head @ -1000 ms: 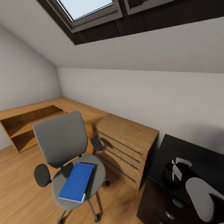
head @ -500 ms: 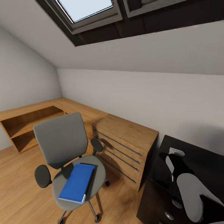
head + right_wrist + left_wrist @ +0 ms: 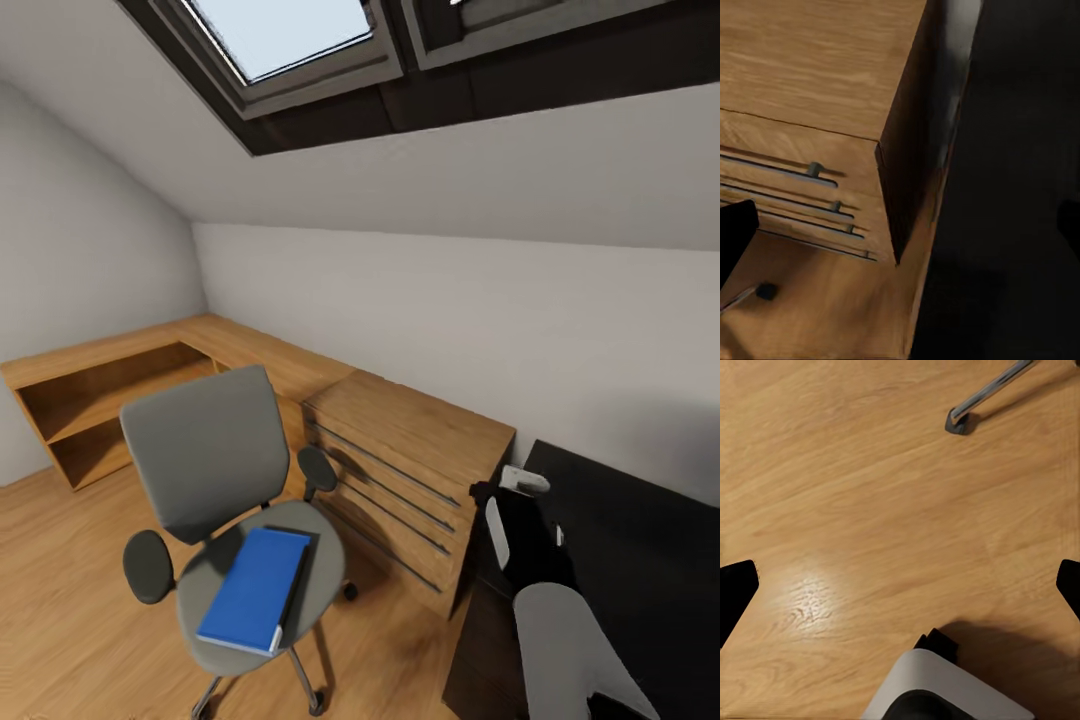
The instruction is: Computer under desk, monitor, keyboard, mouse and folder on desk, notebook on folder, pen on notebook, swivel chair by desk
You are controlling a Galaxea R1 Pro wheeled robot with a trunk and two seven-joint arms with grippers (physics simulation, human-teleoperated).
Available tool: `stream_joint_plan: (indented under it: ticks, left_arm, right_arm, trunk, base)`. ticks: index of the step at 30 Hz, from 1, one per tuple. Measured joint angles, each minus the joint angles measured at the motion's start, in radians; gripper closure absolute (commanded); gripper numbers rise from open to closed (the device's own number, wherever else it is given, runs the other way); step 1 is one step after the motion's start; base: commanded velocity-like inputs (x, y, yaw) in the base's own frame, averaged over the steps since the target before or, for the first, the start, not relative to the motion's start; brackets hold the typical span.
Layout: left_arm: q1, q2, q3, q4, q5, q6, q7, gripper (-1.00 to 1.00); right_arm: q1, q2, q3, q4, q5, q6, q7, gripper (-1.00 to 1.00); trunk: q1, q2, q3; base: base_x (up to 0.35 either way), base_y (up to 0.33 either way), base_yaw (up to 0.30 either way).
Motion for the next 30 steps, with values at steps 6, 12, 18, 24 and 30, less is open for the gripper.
stream_joint_plan:
  ticks: [6,12,18,24,30]
  left_arm:
    - [0.0,0.001,0.001,0.001,-0.001,0.0,0.006,-1.0]
    - [0.0,0.006,0.003,0.001,-0.001,-0.002,0.029,-1.0]
    - [0.0,0.002,0.004,0.001,-0.007,-0.045,0.182,-1.0]
    - [0.0,0.0,0.002,0.003,-0.126,-0.243,0.557,-1.0]
    - [0.0,0.004,0.002,0.003,-0.137,-0.244,0.543,-1.0]
  right_arm:
    - [0.01,0.02,0.085,0.074,0.005,-0.009,-0.03,-1.0]
    - [0.01,0.02,0.178,0.144,0.001,-0.031,-0.031,-1.0]
    - [0.01,0.02,0.195,0.22,0.0,-0.112,-0.03,-1.0]
    - [0.01,0.019,0.214,0.317,0.0,-0.261,-0.03,-1.0]
    - [0.01,0.019,0.216,0.321,0.0,-0.27,-0.028,-1.0]
  trunk:
    - [-0.023,0.042,0.019]
    - [-0.046,0.084,0.038]
    - [-0.069,0.126,0.056]
    - [-0.092,0.168,0.075]
    - [-0.115,0.21,0.094]
  base:
    - [0.0,0.0,0.27]
    - [0.0,0.0,0.278]
    - [0.0,0.0,0.279]
    - [0.0,0.0,0.279]
    - [0.0,0.0,0.278]
